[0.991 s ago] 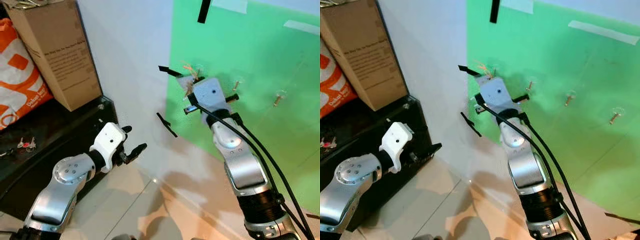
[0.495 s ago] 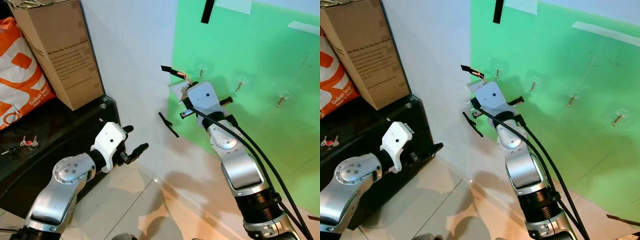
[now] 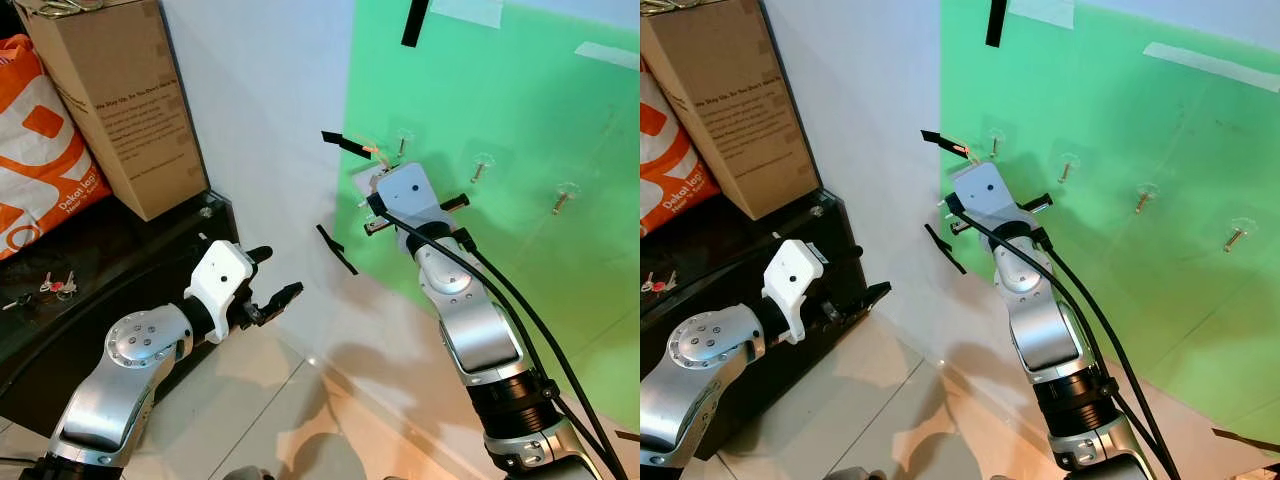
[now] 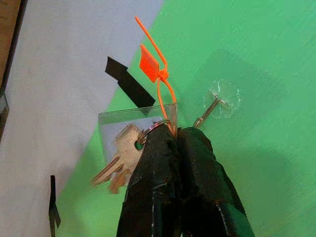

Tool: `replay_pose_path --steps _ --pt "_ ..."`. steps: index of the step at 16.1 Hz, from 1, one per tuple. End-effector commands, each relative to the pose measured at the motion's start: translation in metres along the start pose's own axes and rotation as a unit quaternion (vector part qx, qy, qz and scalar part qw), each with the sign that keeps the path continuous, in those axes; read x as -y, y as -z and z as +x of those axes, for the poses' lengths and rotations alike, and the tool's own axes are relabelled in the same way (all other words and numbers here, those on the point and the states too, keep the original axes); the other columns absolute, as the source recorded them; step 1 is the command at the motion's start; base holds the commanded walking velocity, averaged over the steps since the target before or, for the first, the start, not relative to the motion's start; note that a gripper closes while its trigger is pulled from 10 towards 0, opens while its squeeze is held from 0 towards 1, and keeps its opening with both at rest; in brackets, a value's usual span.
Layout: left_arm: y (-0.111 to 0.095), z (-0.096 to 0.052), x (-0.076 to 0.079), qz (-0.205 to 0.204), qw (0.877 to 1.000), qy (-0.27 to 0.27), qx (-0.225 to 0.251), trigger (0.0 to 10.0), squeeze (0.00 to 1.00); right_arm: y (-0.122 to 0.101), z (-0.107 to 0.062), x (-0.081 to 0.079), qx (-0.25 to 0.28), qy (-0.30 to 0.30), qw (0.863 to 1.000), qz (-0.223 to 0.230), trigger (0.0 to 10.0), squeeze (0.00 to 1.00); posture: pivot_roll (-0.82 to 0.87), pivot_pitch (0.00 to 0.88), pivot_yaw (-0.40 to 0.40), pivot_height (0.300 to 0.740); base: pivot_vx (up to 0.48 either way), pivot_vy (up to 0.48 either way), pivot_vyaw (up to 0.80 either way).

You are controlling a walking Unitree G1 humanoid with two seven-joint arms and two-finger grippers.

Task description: Hang keys on a hook

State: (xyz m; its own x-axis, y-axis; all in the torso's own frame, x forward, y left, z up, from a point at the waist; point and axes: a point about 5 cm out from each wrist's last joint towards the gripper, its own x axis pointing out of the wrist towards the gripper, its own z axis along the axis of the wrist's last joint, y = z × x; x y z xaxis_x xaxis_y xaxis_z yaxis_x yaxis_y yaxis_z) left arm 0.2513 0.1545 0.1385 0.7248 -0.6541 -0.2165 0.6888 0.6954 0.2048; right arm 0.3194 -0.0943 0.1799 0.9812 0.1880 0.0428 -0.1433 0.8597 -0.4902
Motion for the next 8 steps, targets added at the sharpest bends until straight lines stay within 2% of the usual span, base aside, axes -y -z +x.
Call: replay_pose_path --steps 1,4,8 --pt "-0.003 -0.002 -0.001 0.004 1.0 0.003 0.001 10.0 0.0 -0.008 0.0 0.005 0.025 0.01 1.0 0.002 10.0 0.0 0.0 0.0 0.01 0.74 0.0 0.0 0.0" --pt "-0.003 -0.001 -0.001 0.004 1.0 0.003 0.001 10.0 0.0 -0.014 0.0 0.007 0.045 0.018 0.999 0.005 10.0 0.0 0.0 0.0 0.011 0.74 0.0 0.0 0.0" --pt "-0.003 -0.001 -0.001 0.003 1.0 0.005 0.0 10.0 0.0 -0.001 0.002 0.008 0.002 0.02 1.0 -0.014 10.0 0.0 0.0 0.0 0.011 0.74 0.0 0.0 0.0"
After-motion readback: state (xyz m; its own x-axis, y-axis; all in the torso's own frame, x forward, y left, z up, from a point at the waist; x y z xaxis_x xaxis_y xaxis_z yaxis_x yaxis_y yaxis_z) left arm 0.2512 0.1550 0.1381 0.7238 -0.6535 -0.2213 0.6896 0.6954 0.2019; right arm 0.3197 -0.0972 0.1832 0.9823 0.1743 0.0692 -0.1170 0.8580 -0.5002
